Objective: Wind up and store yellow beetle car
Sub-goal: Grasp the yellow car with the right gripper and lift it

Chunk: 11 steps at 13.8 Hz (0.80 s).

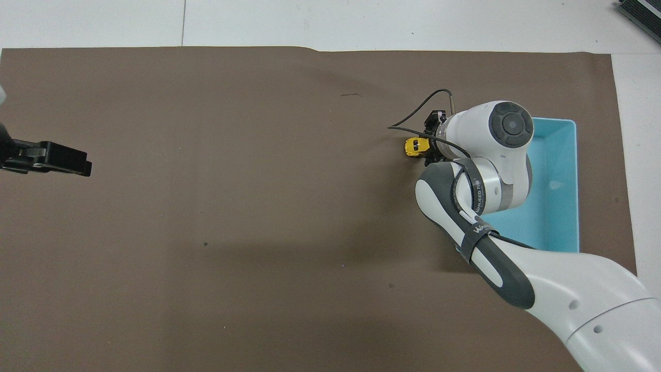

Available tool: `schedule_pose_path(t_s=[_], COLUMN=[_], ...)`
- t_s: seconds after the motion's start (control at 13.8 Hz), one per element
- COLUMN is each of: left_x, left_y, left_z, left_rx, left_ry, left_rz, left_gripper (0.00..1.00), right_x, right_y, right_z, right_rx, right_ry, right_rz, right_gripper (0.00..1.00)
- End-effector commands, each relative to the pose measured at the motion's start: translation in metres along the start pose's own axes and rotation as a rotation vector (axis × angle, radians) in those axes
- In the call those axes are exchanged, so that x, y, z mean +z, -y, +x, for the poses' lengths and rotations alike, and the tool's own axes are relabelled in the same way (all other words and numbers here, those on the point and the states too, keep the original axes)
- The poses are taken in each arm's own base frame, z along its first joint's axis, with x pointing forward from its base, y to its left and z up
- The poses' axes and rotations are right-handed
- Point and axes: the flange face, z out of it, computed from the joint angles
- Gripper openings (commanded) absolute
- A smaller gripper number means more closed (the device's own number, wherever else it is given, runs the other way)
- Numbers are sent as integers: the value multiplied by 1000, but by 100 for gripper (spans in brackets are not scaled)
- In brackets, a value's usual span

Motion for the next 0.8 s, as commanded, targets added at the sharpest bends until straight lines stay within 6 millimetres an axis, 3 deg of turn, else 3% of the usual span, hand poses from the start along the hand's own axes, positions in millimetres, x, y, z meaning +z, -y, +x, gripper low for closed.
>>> schedule_pose_path(t_s=[0.0, 0.44, 0.73], left_x=[-1, -1, -1], left_y=[4, 4, 4], left_z=[-7, -7, -7], left_rx=[3, 3, 3], left_ry=[2, 2, 2], left_rz=[15, 15, 13], left_gripper=[100, 100, 100], right_x=[-35, -100, -127], right_y=[-2, -13, -24], right_z=[-10, -27, -23], right_rx=[-52, -167, -329], right_ry=[4, 23, 22], right_rz=[-3, -16, -66], right_gripper=[0, 0, 0])
